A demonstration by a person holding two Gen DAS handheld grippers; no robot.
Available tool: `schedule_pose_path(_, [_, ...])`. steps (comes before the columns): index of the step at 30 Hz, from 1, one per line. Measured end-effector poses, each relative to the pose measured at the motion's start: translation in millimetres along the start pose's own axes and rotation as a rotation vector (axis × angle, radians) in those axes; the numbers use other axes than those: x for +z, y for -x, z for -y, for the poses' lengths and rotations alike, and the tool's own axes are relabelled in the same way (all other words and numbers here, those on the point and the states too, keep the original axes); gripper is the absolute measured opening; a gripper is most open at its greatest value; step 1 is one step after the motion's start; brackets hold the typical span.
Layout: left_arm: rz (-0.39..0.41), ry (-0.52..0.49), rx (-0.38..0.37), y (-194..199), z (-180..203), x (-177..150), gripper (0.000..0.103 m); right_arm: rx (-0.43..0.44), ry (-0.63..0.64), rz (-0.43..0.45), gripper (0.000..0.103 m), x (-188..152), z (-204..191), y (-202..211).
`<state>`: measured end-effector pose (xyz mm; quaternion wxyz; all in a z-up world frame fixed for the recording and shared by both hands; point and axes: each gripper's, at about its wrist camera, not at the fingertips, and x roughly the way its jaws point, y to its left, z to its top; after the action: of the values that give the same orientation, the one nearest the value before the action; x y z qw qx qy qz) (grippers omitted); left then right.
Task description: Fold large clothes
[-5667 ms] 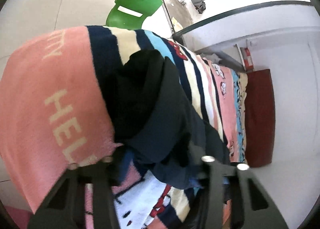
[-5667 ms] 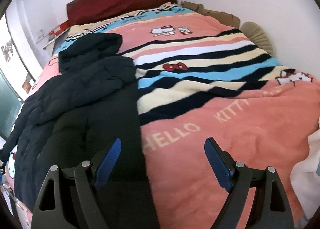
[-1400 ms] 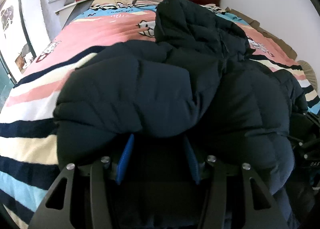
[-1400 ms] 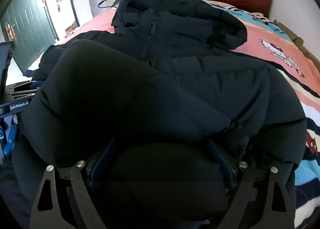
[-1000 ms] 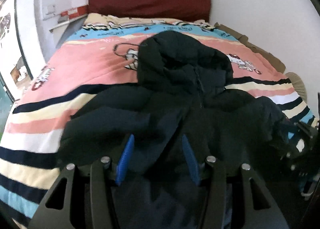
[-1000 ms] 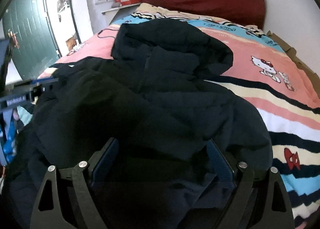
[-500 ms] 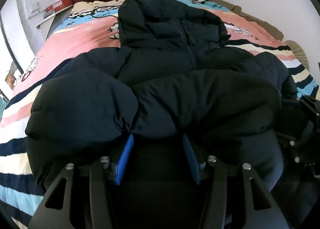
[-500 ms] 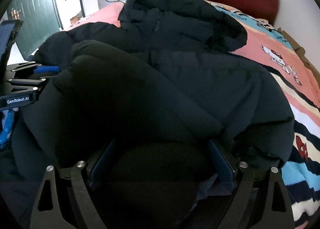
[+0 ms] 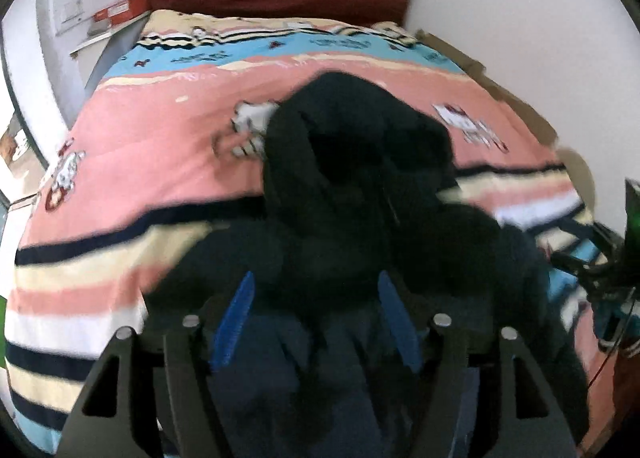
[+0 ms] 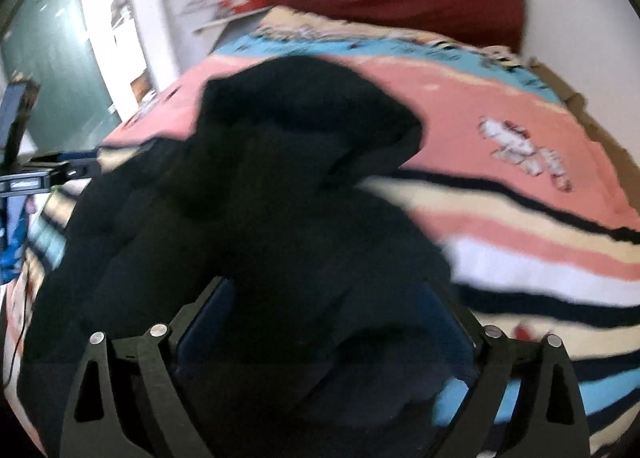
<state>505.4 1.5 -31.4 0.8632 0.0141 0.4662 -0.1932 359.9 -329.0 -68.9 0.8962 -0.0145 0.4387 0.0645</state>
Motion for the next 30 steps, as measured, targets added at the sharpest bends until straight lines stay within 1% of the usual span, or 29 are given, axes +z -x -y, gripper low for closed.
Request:
schedule_pose_path(4, [-0.013,0.053,-0.022,-29.0,-23.4,59.6,0.064,-0.013,-0.112,0.037,0.098,54.0,46.4,-20.4])
schedule_pose_path(6, [-0.011,0.072,-0.034,-47.0,-30.9,87.5,0.064,-0.018,-0.136,0.054,0.099,78.4,61.2,-34.3])
schedule_pose_path(7, [-0.009,0.087,-0.051,-56.1,-34.8,99.6,0.064,-0.020,-0.148,0.067,0.100,95.7,69.3,-45.3])
schedule_pose_path(11, [0.018,0.190,-0.186,-93.9,-52.1,139.1,0.064,-0.011,-0.165,0.099,0.101,144.5,84.1,-87.0])
schedule_pose_path(12, [0.023,0.207,-0.209,-103.4,-54.9,146.5,0.064,-0.005,-0.158,0.107,0.101,156.6,84.5,-99.6])
schedule_pose_path(13, [0.024,0.214,-0.212,-114.0,-55.8,153.1,0.064,0.001,-0.156,0.109,0.101,164.2,85.3,-108.5])
schedule_pose_path(15, [0.006,0.215,-0.210,-134.8,-56.8,162.6,0.064,0.025,-0.144,0.108,0.101,182.7,83.2,-135.1])
schedule_pose_path(18, [-0.031,0.218,-0.226,-161.3,-56.8,169.8,0.064,0.045,-0.126,0.105,0.101,200.1,74.1,-169.3])
schedule_pose_path(21, [-0.053,0.221,-0.275,-181.8,-56.1,172.2,0.064,0.055,-0.116,0.091,0.102,211.9,68.8,-200.2])
schedule_pose_path(26, [-0.113,0.203,-0.330,-209.6,-53.1,167.2,0.064,0.054,-0.123,0.064,0.102,220.0,66.6,-241.2])
schedule_pose_path(30, [-0.109,0.227,-0.346,-222.9,-55.4,157.6,0.064,0.090,-0.164,0.032,0.102,214.6,70.7,-267.9])
